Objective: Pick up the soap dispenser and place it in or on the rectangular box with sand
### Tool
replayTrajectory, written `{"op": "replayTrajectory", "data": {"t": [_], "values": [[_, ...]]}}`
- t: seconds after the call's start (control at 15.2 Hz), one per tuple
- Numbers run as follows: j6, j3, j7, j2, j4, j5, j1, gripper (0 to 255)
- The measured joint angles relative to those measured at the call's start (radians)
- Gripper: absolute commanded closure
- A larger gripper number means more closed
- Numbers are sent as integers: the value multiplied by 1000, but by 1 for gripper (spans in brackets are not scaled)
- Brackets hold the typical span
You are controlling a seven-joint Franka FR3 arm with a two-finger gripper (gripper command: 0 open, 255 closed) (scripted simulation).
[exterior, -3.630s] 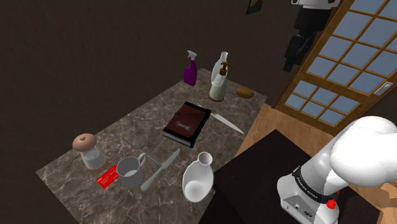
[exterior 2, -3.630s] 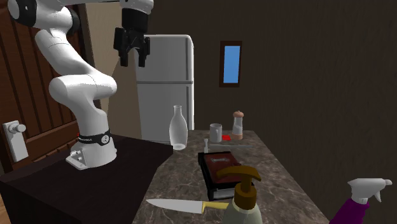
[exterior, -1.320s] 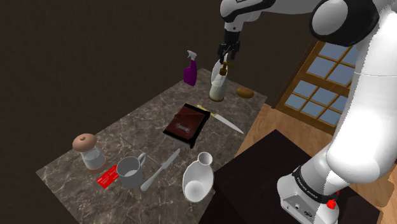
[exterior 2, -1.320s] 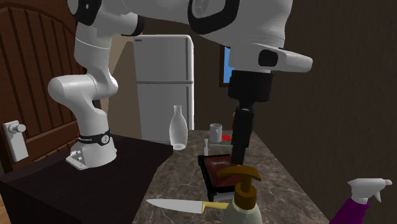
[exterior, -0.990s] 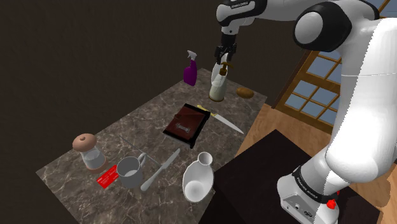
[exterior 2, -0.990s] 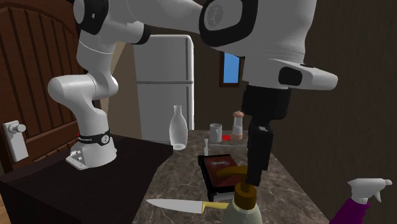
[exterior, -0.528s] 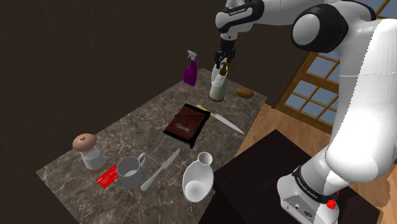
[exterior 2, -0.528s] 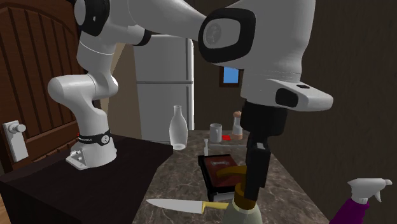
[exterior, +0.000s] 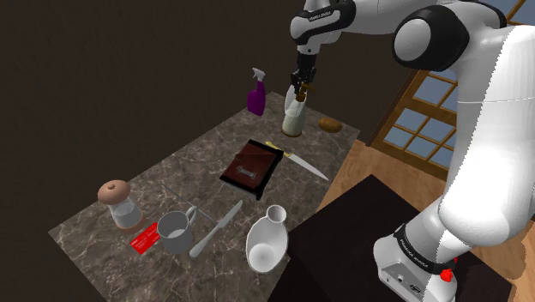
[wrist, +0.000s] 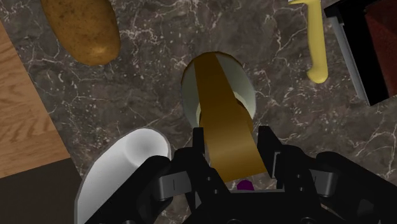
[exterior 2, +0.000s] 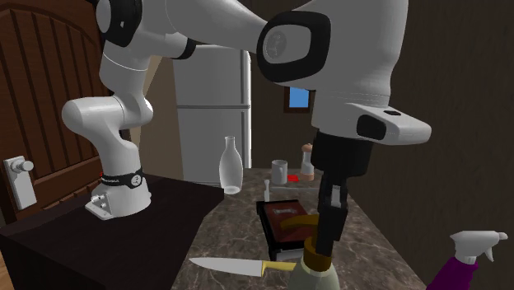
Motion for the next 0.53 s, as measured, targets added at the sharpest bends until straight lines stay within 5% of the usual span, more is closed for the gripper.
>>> {"op": "replayTrajectory", "data": {"t": [0.53], "values": [[-7,0,0,-1,5,0,0,255]]}}
